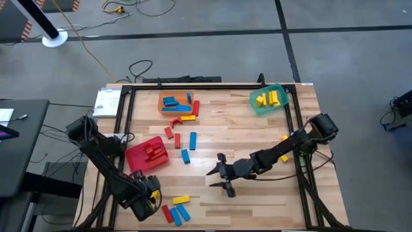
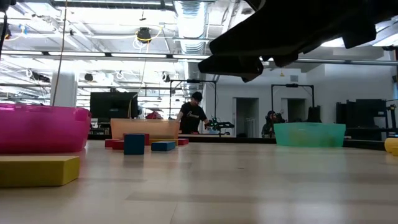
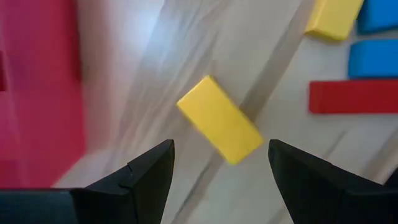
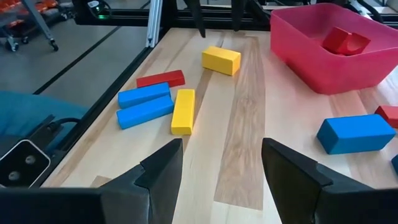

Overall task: Sort blocks
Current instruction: Put the yellow block into the green bin

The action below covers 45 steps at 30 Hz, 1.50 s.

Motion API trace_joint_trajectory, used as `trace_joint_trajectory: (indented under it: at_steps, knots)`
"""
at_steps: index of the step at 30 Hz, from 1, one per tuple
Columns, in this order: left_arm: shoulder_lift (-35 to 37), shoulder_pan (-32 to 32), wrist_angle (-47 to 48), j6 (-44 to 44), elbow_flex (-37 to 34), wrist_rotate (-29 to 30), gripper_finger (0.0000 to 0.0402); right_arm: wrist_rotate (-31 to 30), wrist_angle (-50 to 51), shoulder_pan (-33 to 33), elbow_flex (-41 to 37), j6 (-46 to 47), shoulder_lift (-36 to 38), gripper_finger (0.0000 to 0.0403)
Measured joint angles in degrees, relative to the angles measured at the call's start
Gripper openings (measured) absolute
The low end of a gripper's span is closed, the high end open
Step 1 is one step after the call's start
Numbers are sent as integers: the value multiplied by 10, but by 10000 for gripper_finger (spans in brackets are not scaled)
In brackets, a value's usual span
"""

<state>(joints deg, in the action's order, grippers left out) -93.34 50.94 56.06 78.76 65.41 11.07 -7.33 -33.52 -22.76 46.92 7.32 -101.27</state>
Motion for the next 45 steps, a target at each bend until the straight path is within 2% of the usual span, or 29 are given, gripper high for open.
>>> trace_joint_trajectory:
  at_steps: [9,15,20,28,33,42,45]
  knots:
    - [0,-3,-15,40,0,7,256,0,7,-1,0,-3,0,232]
    - [0,-3,-78,83,-47,7,256,0,11,-2,0,-3,0,232]
    - [0,-3,-71,118,-65,7,256,0,11,-7,0,-3,0,232]
    - [-5,-7,-109,106,-68,8,256,0,11,-9,0,-3,0,232]
    - [-5,-10,-174,113,-105,-16,256,0,11,-9,0,-3,0,232]
    - [-5,-12,-184,118,-121,-33,255,0,11,-10,0,-4,0,232]
    - [-5,-15,-185,92,-121,-33,235,0,11,-9,0,-5,0,232]
